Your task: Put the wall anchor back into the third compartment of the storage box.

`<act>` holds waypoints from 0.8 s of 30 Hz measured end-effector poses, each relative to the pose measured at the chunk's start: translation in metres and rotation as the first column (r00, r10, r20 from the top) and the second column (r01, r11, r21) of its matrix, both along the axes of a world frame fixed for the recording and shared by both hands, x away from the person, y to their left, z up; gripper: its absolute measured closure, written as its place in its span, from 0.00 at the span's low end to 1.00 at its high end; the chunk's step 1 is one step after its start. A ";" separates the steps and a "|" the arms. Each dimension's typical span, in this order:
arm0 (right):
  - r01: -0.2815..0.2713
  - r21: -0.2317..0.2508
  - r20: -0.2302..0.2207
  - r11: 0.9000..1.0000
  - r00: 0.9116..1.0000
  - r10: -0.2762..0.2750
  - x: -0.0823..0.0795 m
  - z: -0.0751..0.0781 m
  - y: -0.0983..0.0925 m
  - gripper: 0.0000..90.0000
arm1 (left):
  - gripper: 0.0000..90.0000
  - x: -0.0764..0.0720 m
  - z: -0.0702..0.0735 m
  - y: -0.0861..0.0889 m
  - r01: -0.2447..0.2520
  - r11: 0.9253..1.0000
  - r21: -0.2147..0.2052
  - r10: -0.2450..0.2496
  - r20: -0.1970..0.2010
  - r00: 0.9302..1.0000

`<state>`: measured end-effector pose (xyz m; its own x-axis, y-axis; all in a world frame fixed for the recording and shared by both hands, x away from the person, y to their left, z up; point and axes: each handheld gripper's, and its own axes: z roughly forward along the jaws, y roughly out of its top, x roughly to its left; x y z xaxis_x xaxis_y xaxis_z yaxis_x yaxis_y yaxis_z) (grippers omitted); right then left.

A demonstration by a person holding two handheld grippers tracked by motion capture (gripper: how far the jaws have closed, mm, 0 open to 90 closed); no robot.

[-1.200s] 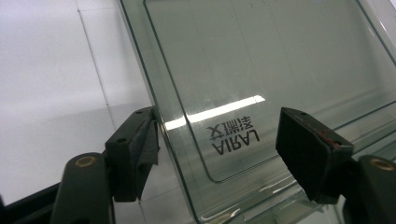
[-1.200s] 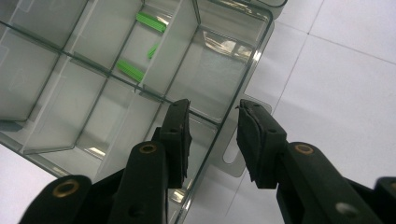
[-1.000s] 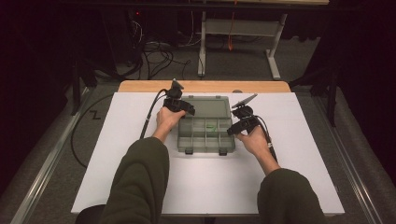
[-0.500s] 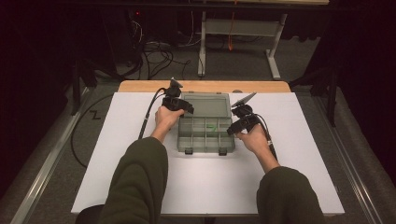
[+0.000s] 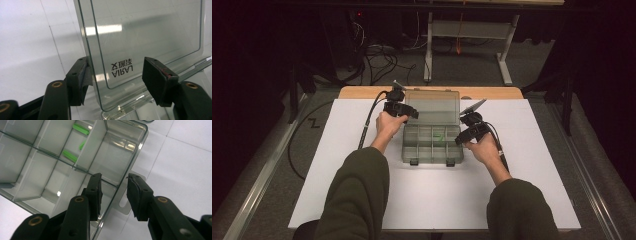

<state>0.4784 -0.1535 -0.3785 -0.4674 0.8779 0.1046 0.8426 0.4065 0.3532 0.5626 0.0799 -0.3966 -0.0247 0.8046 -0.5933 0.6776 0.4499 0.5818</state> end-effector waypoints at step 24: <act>0.003 -0.001 0.003 1.000 1.000 -0.003 -0.001 0.000 0.000 0.74 | 0.52 -0.026 0.018 0.000 0.071 0.994 0.086 -0.080 0.102 0.992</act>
